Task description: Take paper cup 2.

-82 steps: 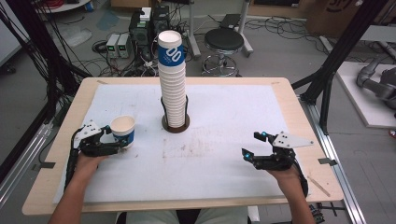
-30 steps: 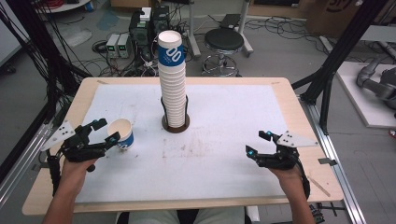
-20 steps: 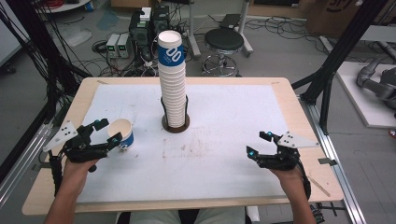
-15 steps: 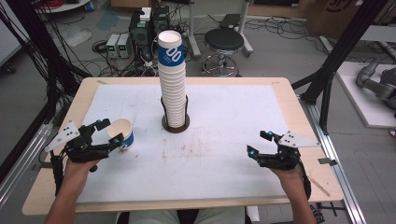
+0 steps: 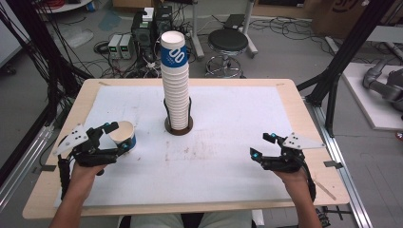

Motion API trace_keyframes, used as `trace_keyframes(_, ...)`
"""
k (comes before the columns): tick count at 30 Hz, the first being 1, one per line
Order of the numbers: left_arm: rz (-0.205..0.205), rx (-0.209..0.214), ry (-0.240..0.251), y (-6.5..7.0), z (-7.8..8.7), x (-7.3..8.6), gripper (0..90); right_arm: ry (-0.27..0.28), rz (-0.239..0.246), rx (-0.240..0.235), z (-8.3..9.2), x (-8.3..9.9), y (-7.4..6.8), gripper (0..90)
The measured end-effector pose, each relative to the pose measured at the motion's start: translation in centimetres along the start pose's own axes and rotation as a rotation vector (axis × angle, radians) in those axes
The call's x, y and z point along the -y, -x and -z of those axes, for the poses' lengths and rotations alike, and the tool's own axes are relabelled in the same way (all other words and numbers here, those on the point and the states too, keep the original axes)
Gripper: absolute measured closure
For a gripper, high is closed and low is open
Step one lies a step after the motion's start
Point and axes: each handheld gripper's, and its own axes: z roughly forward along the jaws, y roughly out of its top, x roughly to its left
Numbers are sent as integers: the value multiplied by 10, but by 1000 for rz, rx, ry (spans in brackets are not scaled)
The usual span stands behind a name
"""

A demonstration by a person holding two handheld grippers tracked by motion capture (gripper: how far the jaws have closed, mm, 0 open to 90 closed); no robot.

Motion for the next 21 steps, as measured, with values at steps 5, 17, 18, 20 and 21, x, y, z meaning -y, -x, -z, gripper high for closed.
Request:
trace_keyframes(5,-15,16,-22,12,-9,6,167,-1,1,-38,-5,-8,-3,188)
trace_keyframes(17,-16,48,-49,22,-19,15,167,28,60,-151,-36,-74,-12,188)
trace_keyframes(18,-14,49,-47,23,-19,16,168,29,62,-162,-39,-80,-13,188)
trace_keyframes(20,-17,51,-50,24,-20,17,168,22,91,-174,-47,-95,-17,188)
trace_keyframes(21,-16,53,-51,25,-21,17,169,17,102,-178,-50,-102,-19,188)
